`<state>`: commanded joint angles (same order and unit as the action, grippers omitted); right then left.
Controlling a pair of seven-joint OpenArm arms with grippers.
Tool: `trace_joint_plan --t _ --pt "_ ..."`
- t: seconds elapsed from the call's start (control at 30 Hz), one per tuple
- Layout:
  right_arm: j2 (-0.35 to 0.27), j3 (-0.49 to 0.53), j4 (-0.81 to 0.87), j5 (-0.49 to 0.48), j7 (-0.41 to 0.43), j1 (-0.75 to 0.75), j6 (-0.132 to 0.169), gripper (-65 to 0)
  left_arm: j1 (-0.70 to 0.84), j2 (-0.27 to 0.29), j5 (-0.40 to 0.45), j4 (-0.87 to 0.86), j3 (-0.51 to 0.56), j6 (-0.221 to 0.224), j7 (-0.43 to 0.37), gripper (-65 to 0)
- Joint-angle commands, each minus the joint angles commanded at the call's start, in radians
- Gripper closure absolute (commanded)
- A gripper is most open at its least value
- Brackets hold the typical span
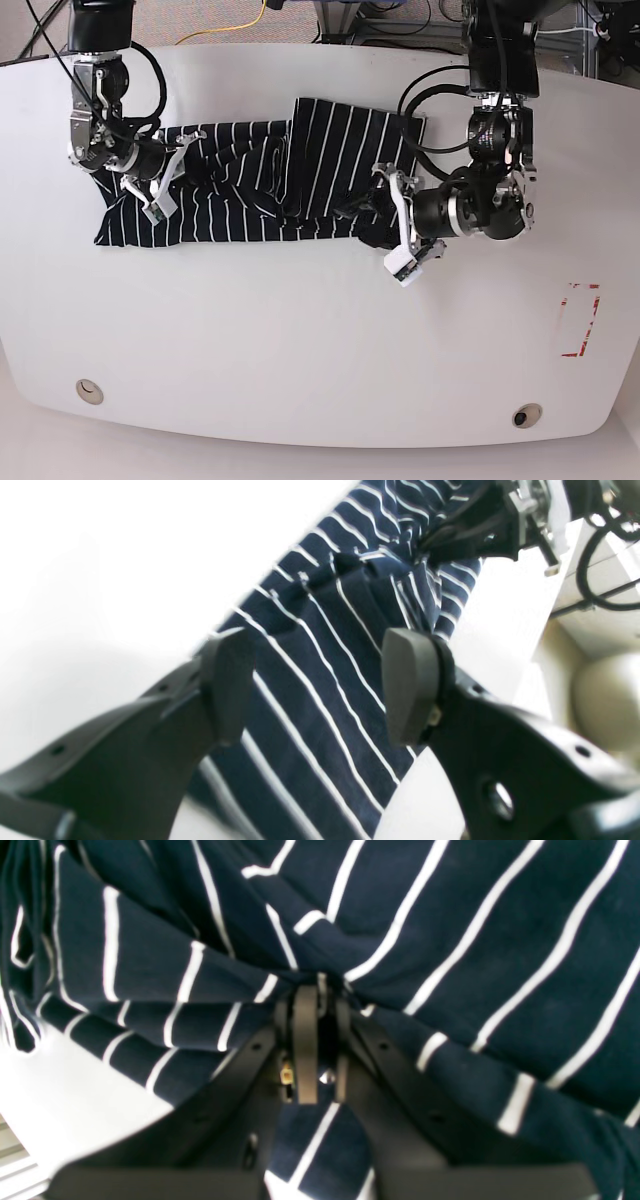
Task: Layout the t-shirt on the table in an organized manner, then fold the t-shirt properly
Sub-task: 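Carry the strip end in the left gripper toward the right gripper, then lower the folded end onto the strip and release with the left gripper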
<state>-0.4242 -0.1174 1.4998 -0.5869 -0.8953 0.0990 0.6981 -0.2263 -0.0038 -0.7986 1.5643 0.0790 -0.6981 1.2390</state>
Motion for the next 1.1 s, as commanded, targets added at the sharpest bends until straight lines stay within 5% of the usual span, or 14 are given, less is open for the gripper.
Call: trace_joint_plan --t 0.3,0.8,1.0,1.1 --pt "0.006 -0.003 0.002 0.002 0.0 0.002 0.0 -4.1 -0.083 0.058 0.1 -0.221 0.199 0.0 -0.144 -38.2" --pt "0.005 -0.006 0.0 0.002 0.0 -0.003 0.0 -4.1 -0.106 0.026 0.101 -0.296 0.281 0.0 -0.147 -36.8" --pt "0.006 -0.006 -0.002 0.002 0.0 -0.002 0.0 -4.1 -0.106 0.025 0.114 -0.296 0.279 0.0 -0.149 -11.8" --pt "0.006 -0.006 -0.002 0.002 0.0 -0.002 0.0 -4.1 -0.106 0.025 0.147 -0.296 0.278 0.0 -0.15 -4.4"
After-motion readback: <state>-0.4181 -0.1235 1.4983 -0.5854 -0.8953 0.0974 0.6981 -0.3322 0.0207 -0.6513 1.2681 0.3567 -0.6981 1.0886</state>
